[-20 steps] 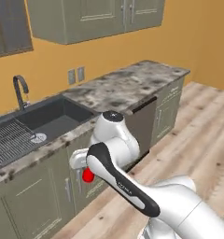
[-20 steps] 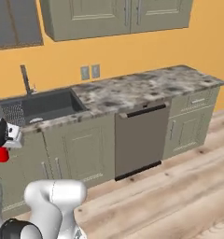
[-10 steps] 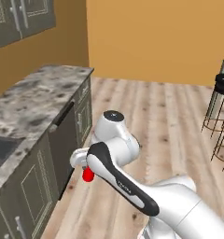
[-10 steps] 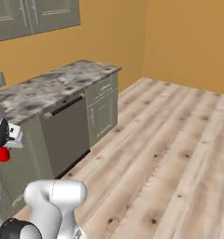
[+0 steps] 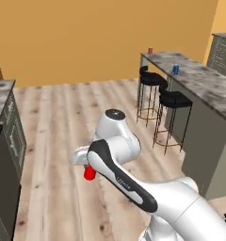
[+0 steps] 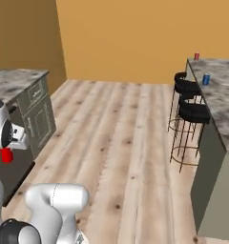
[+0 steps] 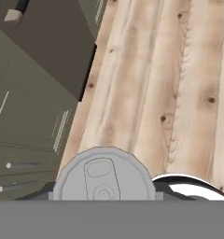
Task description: Four empty soda cans are scattered around the kitchen. Gather all the cans and cluster them next to the stove for recycling.
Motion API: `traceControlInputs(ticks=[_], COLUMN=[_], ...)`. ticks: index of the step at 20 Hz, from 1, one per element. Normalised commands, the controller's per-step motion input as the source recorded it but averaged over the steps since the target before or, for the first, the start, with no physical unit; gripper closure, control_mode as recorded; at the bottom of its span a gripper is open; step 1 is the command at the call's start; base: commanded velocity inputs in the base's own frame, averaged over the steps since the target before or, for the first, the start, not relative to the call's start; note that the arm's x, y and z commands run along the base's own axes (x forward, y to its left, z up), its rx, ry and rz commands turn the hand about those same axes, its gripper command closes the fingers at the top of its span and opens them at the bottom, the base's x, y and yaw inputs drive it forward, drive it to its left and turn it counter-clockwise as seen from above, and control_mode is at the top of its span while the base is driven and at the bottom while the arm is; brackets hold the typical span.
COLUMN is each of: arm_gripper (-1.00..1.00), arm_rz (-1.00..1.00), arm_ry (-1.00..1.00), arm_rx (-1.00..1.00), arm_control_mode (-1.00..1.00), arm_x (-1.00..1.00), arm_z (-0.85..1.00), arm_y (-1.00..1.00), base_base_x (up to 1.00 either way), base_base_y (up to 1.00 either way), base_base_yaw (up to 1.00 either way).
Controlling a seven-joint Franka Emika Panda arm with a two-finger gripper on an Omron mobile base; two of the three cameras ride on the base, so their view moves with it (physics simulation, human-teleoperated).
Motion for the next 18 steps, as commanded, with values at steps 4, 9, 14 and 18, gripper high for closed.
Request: traceControlInputs(ticks=[4,9,14,18], arm_gripper=[1.0,1.0,1.0,1.0], arm_rz=[0.0,0.0,0.0,0.0], arm_ry=[0.0,0.0,0.0,0.0], arm_rx=[0.0,0.0,0.0,0.0], arm_control_mode=[1.0,1.0,1.0,1.0], arm_x=[0.0,0.0,0.0,0.0], arm_z=[0.0,0.0,0.0,0.0], arm_y=[0.0,0.0,0.0,0.0], base_base_x=[0.36,0.37,0.33,0.37], base_base_y=[0.0,-0.02,-0.22,-0.48], base_base_yaw=[-0.46,-0.45,-0.36,-0.11])
